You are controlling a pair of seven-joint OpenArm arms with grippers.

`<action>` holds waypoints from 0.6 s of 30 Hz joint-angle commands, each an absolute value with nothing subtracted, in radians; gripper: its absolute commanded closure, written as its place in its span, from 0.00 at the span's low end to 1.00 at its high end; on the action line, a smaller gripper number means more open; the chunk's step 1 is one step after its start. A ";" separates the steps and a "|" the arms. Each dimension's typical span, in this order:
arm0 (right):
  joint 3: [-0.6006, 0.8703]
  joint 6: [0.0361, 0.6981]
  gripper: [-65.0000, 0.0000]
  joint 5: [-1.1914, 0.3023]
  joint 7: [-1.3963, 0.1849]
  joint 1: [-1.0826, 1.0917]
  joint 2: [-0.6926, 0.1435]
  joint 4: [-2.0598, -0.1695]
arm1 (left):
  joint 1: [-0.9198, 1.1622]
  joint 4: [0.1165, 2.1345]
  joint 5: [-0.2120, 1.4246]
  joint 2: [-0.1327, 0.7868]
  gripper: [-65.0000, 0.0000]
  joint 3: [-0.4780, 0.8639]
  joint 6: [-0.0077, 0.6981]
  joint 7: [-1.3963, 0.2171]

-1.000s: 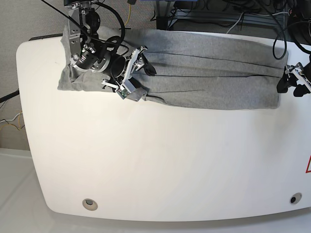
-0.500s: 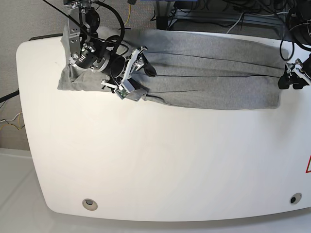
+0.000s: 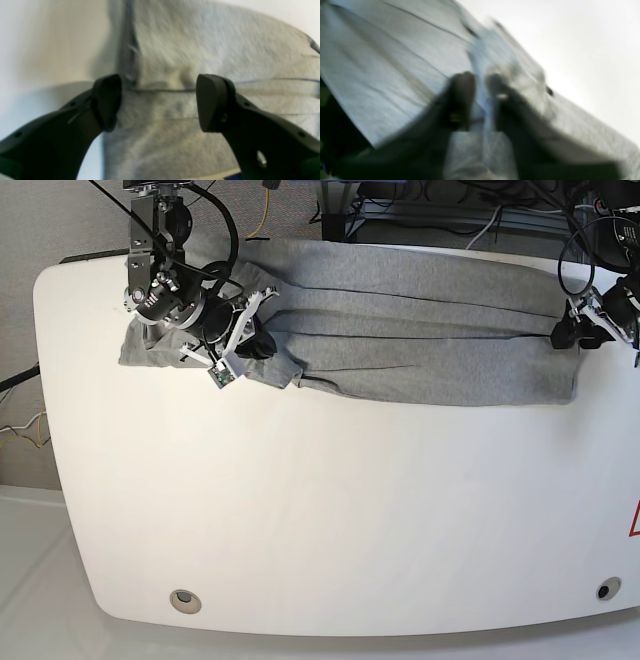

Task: Fold the T-shirt properly
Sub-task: 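Regrasp the strip end with the right gripper and pull it taut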

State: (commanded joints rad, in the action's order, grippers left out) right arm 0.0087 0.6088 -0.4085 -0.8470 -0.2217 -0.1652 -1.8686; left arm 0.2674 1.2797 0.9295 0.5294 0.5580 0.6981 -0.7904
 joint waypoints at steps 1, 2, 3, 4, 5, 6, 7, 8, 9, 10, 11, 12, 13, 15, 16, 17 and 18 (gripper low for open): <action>0.008 0.609 1.00 -0.406 -0.847 -0.222 -0.165 -1.870 | 0.267 1.278 0.929 0.530 0.34 0.557 0.698 -0.790; 0.007 0.608 1.00 -0.404 -0.848 -0.222 -0.165 -1.871 | 0.268 1.276 0.929 0.530 0.34 0.555 0.698 -0.789; 0.006 0.608 1.00 -0.403 -0.849 -0.221 -0.165 -1.874 | 0.267 1.273 0.930 0.531 0.35 0.553 0.698 -0.788; 0.005 0.608 1.00 -0.403 -0.851 -0.221 -0.165 -1.877 | 0.267 1.270 0.931 0.532 0.35 0.551 0.698 -0.788; 0.005 0.609 1.00 -0.401 -0.852 -0.222 -0.165 -1.879 | 0.268 1.269 0.931 0.534 0.35 0.549 0.698 -0.788; 0.004 0.610 1.00 -0.400 -0.853 -0.222 -0.165 -1.881 | 0.269 1.267 0.931 0.535 0.36 0.547 0.698 -0.788; 0.004 0.609 1.00 -0.395 -0.855 -0.224 -0.165 -1.881 | 0.270 1.267 0.930 0.536 0.37 0.544 0.698 -0.788; 0.005 0.609 0.99 -0.391 -0.858 -0.225 -0.165 -1.882 | 0.271 1.266 0.930 0.538 0.38 0.541 0.698 -0.788; 0.006 0.609 0.98 -0.387 -0.861 -0.226 -0.166 -1.882 | 0.272 1.267 0.929 0.540 0.39 0.537 0.698 -0.791; 0.007 0.609 0.97 -0.383 -0.863 -0.228 -0.166 -1.882 | 0.273 1.269 0.928 0.542 0.41 0.532 0.698 -0.794; 0.008 0.614 0.94 -0.368 -0.872 -0.224 -0.167 -1.885 | 0.273 1.272 0.930 0.544 0.42 0.526 0.698 -0.797; 0.009 0.618 0.91 -0.353 -0.880 -0.221 -0.168 -1.888 | 0.274 1.275 0.933 0.546 0.43 0.520 0.698 -0.799; 0.010 0.617 0.87 -0.348 -0.885 -0.222 -0.168 -1.889 | 0.274 1.277 0.933 0.548 0.46 0.511 0.698 -0.802; 0.014 0.615 0.78 -0.338 -0.893 -0.223 -0.167 -1.893 | 0.274 1.280 0.934 0.550 0.51 0.492 0.698 -0.806; 0.016 0.614 0.73 -0.334 -0.896 -0.223 -0.167 -1.895 | 0.275 1.280 0.934 0.550 0.54 0.482 0.698 -0.808; 0.017 0.614 0.69 -0.333 -0.896 -0.224 -0.167 -1.897 | 0.275 1.280 0.934 0.550 0.56 0.474 0.698 -0.808; 0.018 0.614 0.65 -0.332 -0.895 -0.224 -0.167 -1.899 | 0.274 1.280 0.935 0.551 0.58 0.466 0.698 -0.808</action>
State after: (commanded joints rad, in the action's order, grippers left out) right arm 0.0183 0.6137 -0.3323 -0.8952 -0.2243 -0.1674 -1.8994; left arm 0.2745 1.2802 0.9346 0.5506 0.4660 0.6981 -0.8083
